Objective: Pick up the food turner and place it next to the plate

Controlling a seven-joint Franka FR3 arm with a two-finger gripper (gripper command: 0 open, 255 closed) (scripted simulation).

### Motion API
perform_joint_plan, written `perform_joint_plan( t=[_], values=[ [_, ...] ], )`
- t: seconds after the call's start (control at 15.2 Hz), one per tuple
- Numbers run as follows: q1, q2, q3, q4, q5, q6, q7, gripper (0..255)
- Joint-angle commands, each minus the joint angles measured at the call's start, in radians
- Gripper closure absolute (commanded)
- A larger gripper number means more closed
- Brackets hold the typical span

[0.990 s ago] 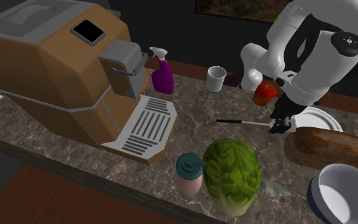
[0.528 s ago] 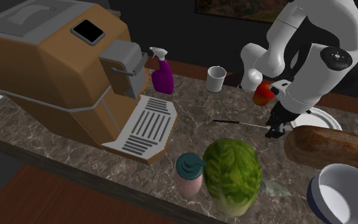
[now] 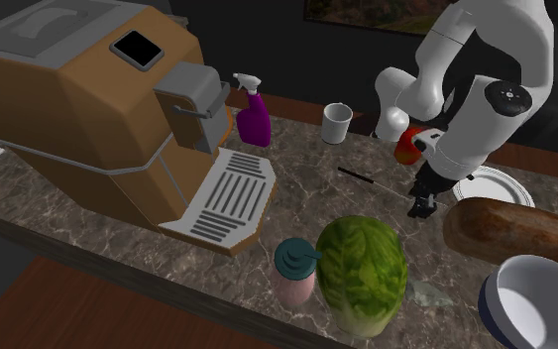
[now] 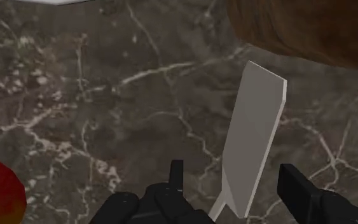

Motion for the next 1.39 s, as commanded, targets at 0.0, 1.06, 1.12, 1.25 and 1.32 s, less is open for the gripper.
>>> perform_joint_plan(
  t=[0.0,1.06,1.12,1.25,1.32],
  values=[
    [0.001,-0.043,-0.046,-0.033,0.025,0.014,-0.038,0],
    [-0.016,-0.178,-0.265,-0.253,0.132,0.196,-0.24,0],
    [-0.016,-0.179,-0.265,-0.253,0.132,0.196,-0.24,0],
    [-0.016,-0.178,-0.265,-0.253,0.132,0.196,-0.24,0],
    [-0.016,-0.178,-0.265,-0.253,0.132,0.196,-0.24,0]
  ],
)
